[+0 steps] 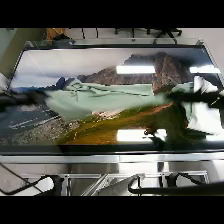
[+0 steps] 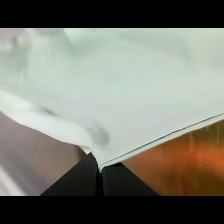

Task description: Fold the shirts.

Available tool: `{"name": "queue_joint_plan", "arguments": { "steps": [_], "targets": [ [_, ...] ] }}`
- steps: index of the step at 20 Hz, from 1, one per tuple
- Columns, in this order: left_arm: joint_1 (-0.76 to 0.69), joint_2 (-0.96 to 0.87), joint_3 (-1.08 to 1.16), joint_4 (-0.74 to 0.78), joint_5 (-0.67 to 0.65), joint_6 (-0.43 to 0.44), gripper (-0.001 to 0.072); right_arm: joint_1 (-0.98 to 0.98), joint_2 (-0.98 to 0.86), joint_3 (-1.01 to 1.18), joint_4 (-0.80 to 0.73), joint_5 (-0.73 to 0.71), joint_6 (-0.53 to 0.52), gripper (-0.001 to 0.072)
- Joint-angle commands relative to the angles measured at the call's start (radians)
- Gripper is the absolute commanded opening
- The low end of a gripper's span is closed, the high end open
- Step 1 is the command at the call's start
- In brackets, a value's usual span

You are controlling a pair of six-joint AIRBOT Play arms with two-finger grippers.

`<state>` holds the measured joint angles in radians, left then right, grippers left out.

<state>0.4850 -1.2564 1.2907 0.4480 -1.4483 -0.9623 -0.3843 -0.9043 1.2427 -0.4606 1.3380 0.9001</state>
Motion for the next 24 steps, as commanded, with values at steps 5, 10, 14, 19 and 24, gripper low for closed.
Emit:
{"name": "queue_joint_plan", "arguments": {
  "steps": [5, 10, 14, 19, 24],
  "targets": [
    [0.261, 0.413, 0.555, -0.379, 0.138, -0.068, 0.0015, -0.027, 0.204, 0.707, 0.124, -0.199, 0.032, 0.0018],
    [0.206, 0.42, 0.758, 0.003, 0.137, -0.2, 0.0016, -0.027, 0.192, 0.807, -0.003, -0.195, 0.098, 0.0017],
    [-0.055, 0.311, 0.668, 0.332, 0.082, -0.245, 0.0016, -0.026, 0.077, 0.75, -0.012, -0.06, 0.125, 0.0017],
    [-0.367, 0.023, 0.42, 0.596, 0.153, -0.266, 0.0016, -0.011, -0.142, 0.443, -0.011, -0.01, 0.043, 0.0017],
    [-0.395, -0.397, 0.449, 0.632, 0.253, -0.295, 0.0016, 0.027, -0.475, 0.299, 0.004, -0.152, -0.019, 0.0017]
  ]
}}
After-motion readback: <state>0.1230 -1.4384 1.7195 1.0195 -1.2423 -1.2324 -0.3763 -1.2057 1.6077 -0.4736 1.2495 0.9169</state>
